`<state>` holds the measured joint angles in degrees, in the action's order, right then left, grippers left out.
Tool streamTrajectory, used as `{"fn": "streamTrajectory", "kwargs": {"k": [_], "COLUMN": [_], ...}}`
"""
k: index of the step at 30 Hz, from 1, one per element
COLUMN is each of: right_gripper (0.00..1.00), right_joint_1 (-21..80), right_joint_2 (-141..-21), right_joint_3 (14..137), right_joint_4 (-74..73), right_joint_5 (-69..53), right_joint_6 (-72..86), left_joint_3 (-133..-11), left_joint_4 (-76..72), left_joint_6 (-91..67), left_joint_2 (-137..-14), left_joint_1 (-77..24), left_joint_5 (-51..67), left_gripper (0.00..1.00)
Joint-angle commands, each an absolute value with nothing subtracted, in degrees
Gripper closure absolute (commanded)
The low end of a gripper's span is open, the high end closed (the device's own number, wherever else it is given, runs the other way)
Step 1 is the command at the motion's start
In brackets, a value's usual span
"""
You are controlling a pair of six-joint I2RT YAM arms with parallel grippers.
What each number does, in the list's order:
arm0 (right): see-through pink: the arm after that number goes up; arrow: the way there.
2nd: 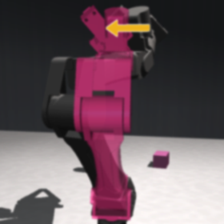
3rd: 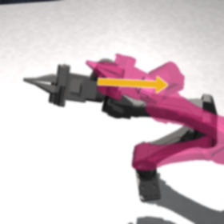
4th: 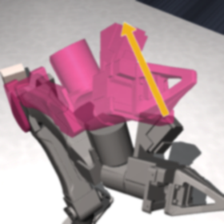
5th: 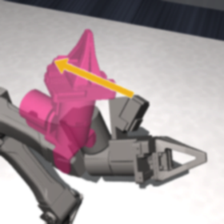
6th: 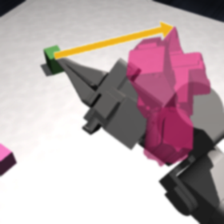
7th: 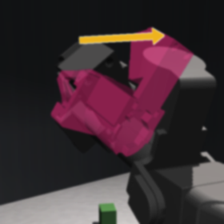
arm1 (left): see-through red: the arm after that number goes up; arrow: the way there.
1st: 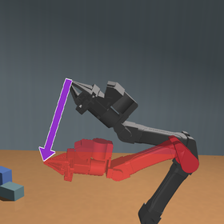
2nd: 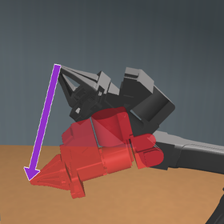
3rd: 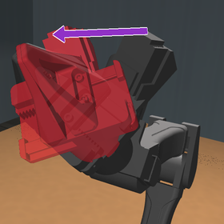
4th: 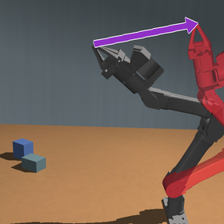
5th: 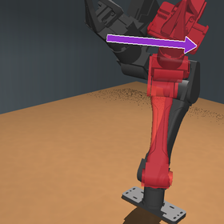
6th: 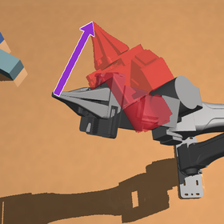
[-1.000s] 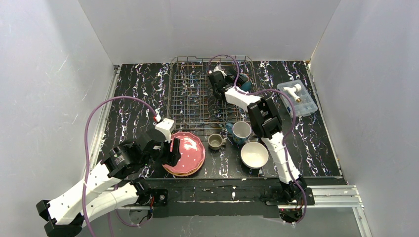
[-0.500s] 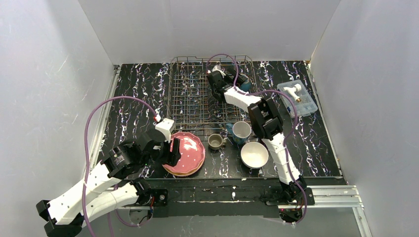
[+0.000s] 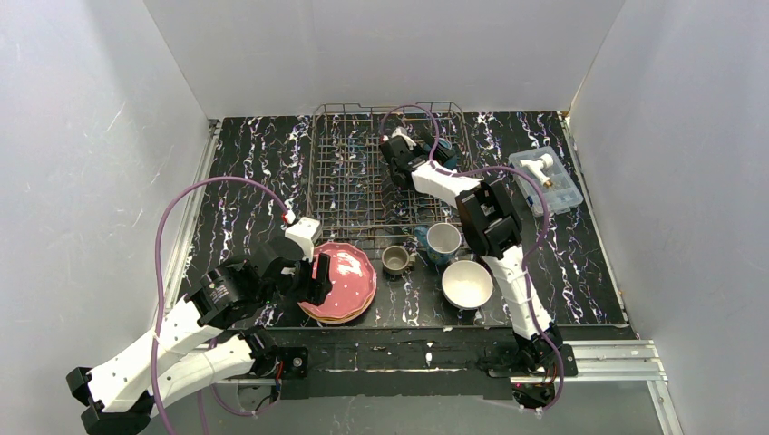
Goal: Load the mixed dishes into the dish rack
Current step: Turn the bowl upside down on the dish rack.
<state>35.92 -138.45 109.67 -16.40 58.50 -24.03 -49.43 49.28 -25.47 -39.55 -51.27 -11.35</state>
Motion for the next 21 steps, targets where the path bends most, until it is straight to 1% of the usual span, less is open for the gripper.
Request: {"fn": "streamTrajectory", "kwargs": {"k": [1, 10, 18, 21], "right_gripper": [0.02, 0.02, 0.07, 0.06], "right_joint_1": [36.2, 36.4, 36.4, 36.6], "right_joint_2": [-133.5, -132.4, -133.5, -133.0], "right_joint_3": [108.5, 107.2, 108.0, 107.5], "right_joint_4": [-16.0, -15.9, -16.9, -17.8], "right_joint_5": [59.4, 57.9, 58.4, 58.2], "right_joint_6": [-21.0, -19.9, -21.0, -20.1], "left_joint_3": [-49.3, -49.3, -49.3, -49.3], "left_joint_4": [49.1, 49.0, 49.0, 48.9], "left_joint_6": [-24.6, -24.6, -24.5, -24.4], "left_joint_2": [-39.4, -39.6, -40.0, -40.2], "left_joint_1": [-51.3, -51.3, -51.3, -51.2], "left_joint_5": [-11.4, -11.2, -10.8, -10.6], "left_gripper": [0.37, 0.37, 0.37, 0.37]}}
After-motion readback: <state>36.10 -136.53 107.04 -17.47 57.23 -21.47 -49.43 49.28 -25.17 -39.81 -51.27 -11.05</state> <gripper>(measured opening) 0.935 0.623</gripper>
